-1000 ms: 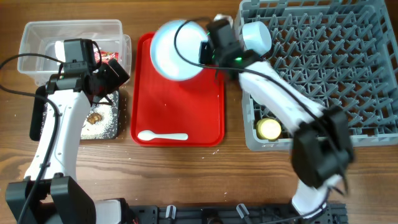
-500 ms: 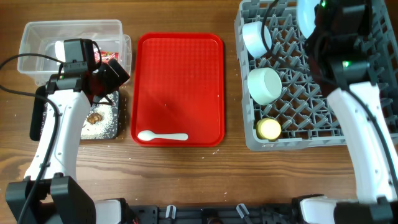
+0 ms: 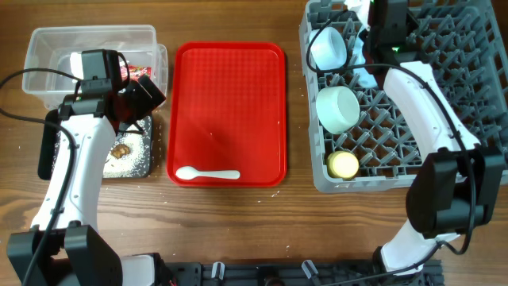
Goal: Sort waste into correct bins and load items into the dishwasher rack
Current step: 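Stand the plate upright in the rack's back row with the right gripper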
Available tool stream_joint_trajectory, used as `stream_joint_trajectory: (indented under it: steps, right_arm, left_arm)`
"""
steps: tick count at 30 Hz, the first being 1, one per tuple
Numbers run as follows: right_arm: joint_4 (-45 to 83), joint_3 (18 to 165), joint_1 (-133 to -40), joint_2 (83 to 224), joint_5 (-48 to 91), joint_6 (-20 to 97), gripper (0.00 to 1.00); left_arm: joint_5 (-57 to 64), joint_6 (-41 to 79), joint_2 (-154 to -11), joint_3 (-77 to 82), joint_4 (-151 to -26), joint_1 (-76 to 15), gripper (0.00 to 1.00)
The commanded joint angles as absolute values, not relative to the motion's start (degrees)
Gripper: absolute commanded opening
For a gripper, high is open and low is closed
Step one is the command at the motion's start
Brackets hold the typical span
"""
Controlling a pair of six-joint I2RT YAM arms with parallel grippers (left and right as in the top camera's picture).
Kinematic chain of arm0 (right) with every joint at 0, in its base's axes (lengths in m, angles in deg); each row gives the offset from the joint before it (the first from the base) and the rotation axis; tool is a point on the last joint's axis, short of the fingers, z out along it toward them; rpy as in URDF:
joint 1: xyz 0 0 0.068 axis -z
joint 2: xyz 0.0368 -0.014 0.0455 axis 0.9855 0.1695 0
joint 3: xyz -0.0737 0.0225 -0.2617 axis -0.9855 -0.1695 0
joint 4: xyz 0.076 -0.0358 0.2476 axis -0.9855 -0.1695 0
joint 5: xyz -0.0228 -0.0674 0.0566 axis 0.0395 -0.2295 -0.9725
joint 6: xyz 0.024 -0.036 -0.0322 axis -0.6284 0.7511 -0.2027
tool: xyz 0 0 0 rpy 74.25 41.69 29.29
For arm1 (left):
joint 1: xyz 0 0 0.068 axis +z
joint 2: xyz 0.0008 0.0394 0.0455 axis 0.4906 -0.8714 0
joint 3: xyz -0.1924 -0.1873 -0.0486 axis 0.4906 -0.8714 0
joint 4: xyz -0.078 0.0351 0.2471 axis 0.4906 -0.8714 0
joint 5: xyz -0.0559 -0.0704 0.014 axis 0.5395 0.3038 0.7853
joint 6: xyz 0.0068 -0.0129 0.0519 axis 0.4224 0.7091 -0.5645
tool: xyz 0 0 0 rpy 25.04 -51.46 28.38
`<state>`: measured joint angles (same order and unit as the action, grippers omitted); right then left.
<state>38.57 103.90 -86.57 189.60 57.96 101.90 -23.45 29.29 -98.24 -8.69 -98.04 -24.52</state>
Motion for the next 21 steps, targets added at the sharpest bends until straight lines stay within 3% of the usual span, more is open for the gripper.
stream_joint_trajectory:
  steps: [1,8,12,17,21]
  right_arm:
    - [38.83,103.9,-86.74,190.54,52.71,93.31,1.0]
    - [30.83,103.9,-86.77,180.27,46.57,77.6,1.0]
    - [22.35,103.9,-86.98,171.05,21.2,61.75,1.0]
    - [18.06,103.9,-88.21,170.57,-13.93,59.61,1.0]
    - [14.79,103.88,-97.3,175.22,-8.7,59.98,0.96]
  left_arm:
    - [-23.23,28.2,-97.67,-7.79,-98.09,-24.67,1.0]
    - [-23.23,28.2,-97.67,-7.79,-98.09,-24.67,1.0]
    - [-23.23,28.2,-97.67,-7.79,-98.09,-24.67,1.0]
    - [-23.23,28.2,-97.67,-7.79,-98.09,-24.67,1.0]
    - [-23.23,28.2,-97.67,-7.79,-98.09,-24.67,1.0]
